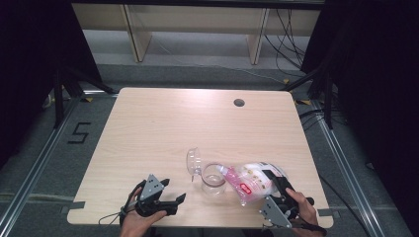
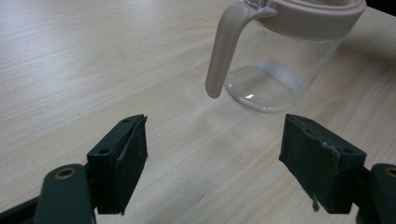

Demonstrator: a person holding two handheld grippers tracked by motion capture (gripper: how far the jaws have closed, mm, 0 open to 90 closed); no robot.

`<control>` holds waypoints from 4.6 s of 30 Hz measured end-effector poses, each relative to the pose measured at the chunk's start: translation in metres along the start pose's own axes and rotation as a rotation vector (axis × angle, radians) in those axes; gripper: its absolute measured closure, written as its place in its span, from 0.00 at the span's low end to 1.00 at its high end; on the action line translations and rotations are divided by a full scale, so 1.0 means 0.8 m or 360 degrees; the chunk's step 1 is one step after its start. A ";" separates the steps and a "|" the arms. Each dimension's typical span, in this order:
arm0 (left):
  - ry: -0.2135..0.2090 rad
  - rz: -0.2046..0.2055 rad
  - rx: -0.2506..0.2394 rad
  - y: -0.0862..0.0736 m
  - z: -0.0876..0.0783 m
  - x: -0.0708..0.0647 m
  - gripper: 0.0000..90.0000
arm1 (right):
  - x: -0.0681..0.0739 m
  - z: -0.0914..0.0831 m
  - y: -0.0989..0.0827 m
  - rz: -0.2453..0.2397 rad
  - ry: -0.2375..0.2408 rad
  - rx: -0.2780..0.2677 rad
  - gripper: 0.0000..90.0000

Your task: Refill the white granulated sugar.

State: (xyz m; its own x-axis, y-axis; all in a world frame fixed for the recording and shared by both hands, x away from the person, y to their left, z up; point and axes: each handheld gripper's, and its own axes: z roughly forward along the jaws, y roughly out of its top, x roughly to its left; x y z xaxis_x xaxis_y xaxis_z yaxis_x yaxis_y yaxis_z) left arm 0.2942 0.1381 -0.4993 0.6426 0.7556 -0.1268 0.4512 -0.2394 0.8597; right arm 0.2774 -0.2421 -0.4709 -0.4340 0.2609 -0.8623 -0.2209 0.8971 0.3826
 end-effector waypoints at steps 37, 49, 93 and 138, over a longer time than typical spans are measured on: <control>-0.0010 0.0015 0.0016 0.000 0.002 -0.002 0.25 | -0.002 0.002 0.011 -0.0418 -0.0161 0.0108 0.56; -0.0011 0.0012 0.0011 0.000 0.002 -0.003 0.25 | 0.002 0.004 0.017 -0.0553 -0.0189 0.0146 0.56; 0.0004 0.0013 0.0022 -0.001 0.002 -0.002 0.24 | -0.013 0.006 0.032 -0.0830 -0.0284 0.0191 0.59; 0.0003 0.0025 0.0019 -0.001 0.001 -0.002 0.24 | -0.019 0.000 0.030 -0.1000 -0.0346 0.0250 0.62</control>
State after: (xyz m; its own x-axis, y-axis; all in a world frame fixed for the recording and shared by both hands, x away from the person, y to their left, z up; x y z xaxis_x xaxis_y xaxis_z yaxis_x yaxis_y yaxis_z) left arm 0.2937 0.1365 -0.5001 0.6486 0.7528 -0.1125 0.4486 -0.2587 0.8555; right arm 0.2784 -0.2244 -0.4487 -0.0761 -0.2754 -0.9583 -0.2373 0.9385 -0.2509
